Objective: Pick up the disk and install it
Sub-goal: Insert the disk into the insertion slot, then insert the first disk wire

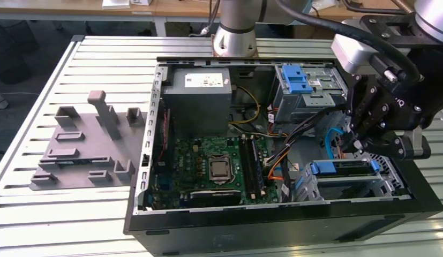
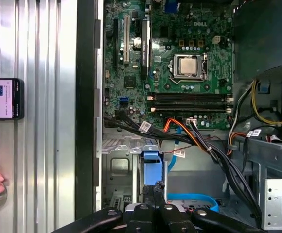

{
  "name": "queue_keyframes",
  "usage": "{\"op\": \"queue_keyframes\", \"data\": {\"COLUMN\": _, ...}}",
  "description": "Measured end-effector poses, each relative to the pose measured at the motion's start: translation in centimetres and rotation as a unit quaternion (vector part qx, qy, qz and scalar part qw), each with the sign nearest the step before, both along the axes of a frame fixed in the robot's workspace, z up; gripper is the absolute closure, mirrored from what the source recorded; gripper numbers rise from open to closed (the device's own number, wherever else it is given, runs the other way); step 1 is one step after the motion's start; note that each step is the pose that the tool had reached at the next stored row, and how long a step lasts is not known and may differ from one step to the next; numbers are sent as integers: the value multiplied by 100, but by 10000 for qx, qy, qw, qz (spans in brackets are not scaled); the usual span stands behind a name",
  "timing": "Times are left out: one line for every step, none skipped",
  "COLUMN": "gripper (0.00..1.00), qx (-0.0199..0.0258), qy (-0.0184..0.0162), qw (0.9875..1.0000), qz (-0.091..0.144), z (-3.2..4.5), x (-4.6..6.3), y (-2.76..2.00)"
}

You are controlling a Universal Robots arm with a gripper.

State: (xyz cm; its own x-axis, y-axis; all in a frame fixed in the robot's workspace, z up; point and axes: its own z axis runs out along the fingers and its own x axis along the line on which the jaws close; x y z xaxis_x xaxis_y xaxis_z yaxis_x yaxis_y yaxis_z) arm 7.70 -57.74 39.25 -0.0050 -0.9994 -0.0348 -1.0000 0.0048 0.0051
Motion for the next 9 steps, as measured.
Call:
{"op": "queue_keyframes", "data": {"gripper": 89, "qx": 0, "qy": 0, "qw": 10000, "qz": 0, "z": -6, "x": 1, "y": 0}}
{"op": "queue_keyframes", "data": {"gripper": 89, "qx": 1, "qy": 0, "qw": 10000, "qz": 0, "z": -12, "x": 1, "y": 0}}
{"op": "queue_keyframes", "data": {"gripper": 89, "qx": 1, "qy": 0, "qw": 10000, "qz": 0, "z": -17, "x": 1, "y": 0}}
{"op": "queue_keyframes", "data": {"gripper": 89, "qx": 1, "qy": 0, "qw": 10000, "qz": 0, "z": -24, "x": 1, "y": 0}}
{"op": "queue_keyframes", "data": {"gripper": 89, "qx": 1, "qy": 0, "qw": 10000, "qz": 0, "z": -30, "x": 1, "y": 0}}
{"op": "queue_keyframes", "data": {"gripper": 89, "qx": 1, "qy": 0, "qw": 10000, "qz": 0, "z": -36, "x": 1, "y": 0}}
{"op": "queue_keyframes", "data": {"gripper": 89, "qx": 1, "qy": 0, "qw": 10000, "qz": 0, "z": -41, "x": 1, "y": 0}}
{"op": "queue_keyframes", "data": {"gripper": 89, "qx": 0, "qy": 0, "qw": 10000, "qz": 0, "z": -43, "x": 6, "y": 0}}
{"op": "queue_keyframes", "data": {"gripper": 89, "qx": 0, "qy": 0, "qw": 10000, "qz": 1, "z": -46, "x": 16, "y": -1}}
